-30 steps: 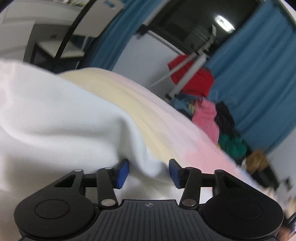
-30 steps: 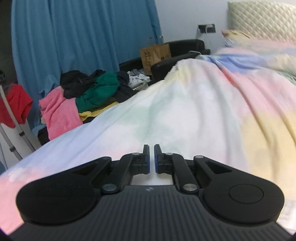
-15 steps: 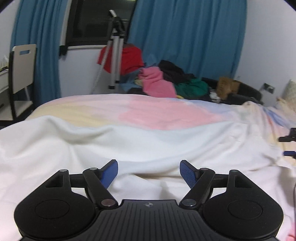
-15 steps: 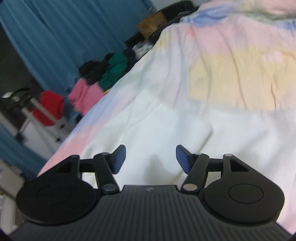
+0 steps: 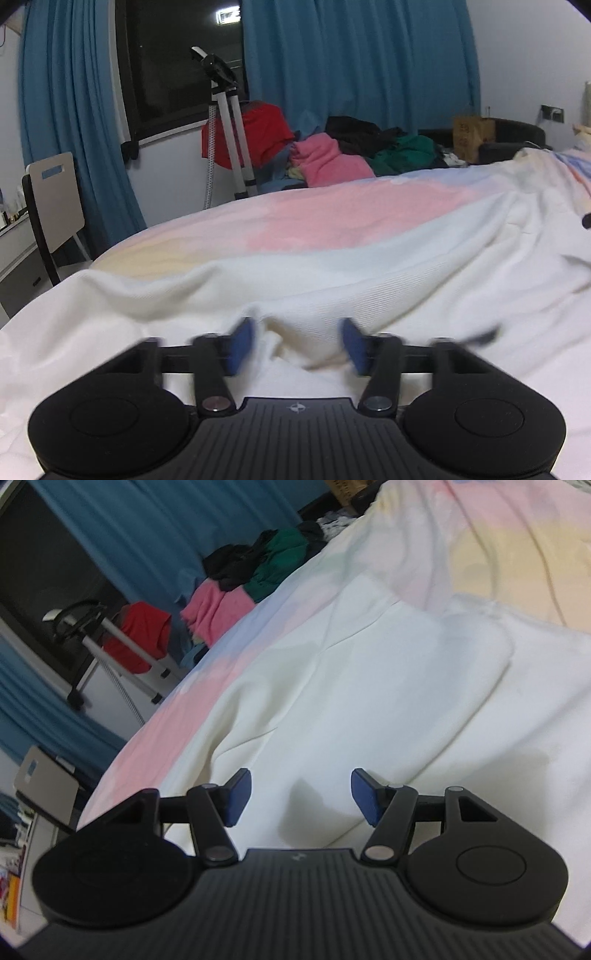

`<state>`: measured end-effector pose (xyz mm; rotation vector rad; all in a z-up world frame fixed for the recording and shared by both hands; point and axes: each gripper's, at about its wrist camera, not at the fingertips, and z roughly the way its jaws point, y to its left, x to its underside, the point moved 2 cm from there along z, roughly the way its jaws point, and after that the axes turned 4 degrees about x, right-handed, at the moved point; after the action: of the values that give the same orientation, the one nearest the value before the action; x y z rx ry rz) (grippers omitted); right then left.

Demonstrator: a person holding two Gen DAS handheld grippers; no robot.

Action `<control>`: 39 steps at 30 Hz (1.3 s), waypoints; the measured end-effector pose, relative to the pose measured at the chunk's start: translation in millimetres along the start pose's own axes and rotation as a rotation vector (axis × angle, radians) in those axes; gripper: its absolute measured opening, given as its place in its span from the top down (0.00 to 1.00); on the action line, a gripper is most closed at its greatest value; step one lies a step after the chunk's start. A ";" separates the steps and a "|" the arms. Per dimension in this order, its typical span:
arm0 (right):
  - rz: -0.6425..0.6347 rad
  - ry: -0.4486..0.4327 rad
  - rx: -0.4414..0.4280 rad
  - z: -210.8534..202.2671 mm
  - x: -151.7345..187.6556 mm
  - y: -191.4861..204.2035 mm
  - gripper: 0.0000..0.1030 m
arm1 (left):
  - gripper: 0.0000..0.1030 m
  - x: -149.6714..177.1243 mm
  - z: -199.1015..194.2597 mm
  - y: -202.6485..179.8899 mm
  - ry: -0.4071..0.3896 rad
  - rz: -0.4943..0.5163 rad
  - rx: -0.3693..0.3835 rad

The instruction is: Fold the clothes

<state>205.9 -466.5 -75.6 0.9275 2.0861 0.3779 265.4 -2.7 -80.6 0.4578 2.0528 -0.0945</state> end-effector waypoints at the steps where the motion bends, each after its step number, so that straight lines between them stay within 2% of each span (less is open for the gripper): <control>1: -0.006 -0.004 -0.007 2.8 0.0 3.3 0.38 | 0.87 -2.4 -0.9 2.5 -0.007 -0.018 0.002; 2: -0.011 -0.011 -0.013 4.6 0.2 6.2 0.38 | 0.91 -2.7 -6.7 5.0 -0.010 -0.023 0.012; 7: -0.014 -0.040 -0.013 8.6 0.7 12.8 0.38 | 0.94 -1.6 -41.1 17.7 -0.015 -0.031 0.073; 8: -0.014 -0.038 -0.011 7.2 2.3 12.4 0.38 | 0.98 -0.8 -50.3 17.2 -0.015 -0.013 0.079; 13: -0.039 -0.038 -0.008 -3.3 7.2 15.8 0.38 | 0.97 1.5 -67.3 15.9 -0.012 0.015 0.090; 15: -0.053 -0.051 -0.021 -7.4 5.9 19.3 0.38 | 0.84 0.5 -63.8 11.2 -0.035 0.034 0.097; 17: -0.066 -0.058 -0.027 -8.0 4.2 21.4 0.38 | 0.40 0.2 -53.2 0.8 -0.038 0.084 0.090; 18: -0.073 -0.059 -0.030 -7.1 3.4 21.7 0.38 | 0.36 1.6 -46.8 -6.0 -0.038 0.119 0.076; 22: -0.075 -0.044 -0.046 -1.5 3.4 14.8 0.38 | 0.35 11.6 -16.4 -24.7 -0.004 0.225 0.071; 24: -0.059 -0.024 -0.072 2.6 4.7 12.8 0.38 | 0.46 15.9 -3.5 -24.8 0.011 0.237 0.047; 25: -0.053 -0.015 -0.087 4.3 6.0 13.5 0.38 | 0.74 16.8 0.9 -22.3 0.017 0.228 0.036; 26: -0.050 -0.010 -0.100 5.6 6.8 14.2 0.38 | 0.95 15.4 2.7 -17.2 0.027 0.199 0.044; 31: -0.069 -0.005 -0.118 11.0 0.4 22.9 0.38 | 0.95 -0.5 -20.7 12.7 0.000 -0.069 0.082; 34: -0.084 0.001 -0.114 23.6 -14.0 36.3 0.38 | 0.95 -7.9 -31.6 17.9 -0.029 -0.122 0.084; 37: -0.067 0.054 -0.049 50.8 -34.6 50.9 0.38 | 0.96 -9.3 -34.0 25.5 -0.038 -0.175 0.111; 39: -0.032 0.038 -0.008 67.0 -49.8 57.0 0.38 | 0.96 -9.7 -34.1 30.9 -0.042 -0.195 0.129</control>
<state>305.6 -466.9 -59.5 0.8873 2.1301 0.3903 252.6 31.8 -51.3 0.3306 2.0530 -0.3525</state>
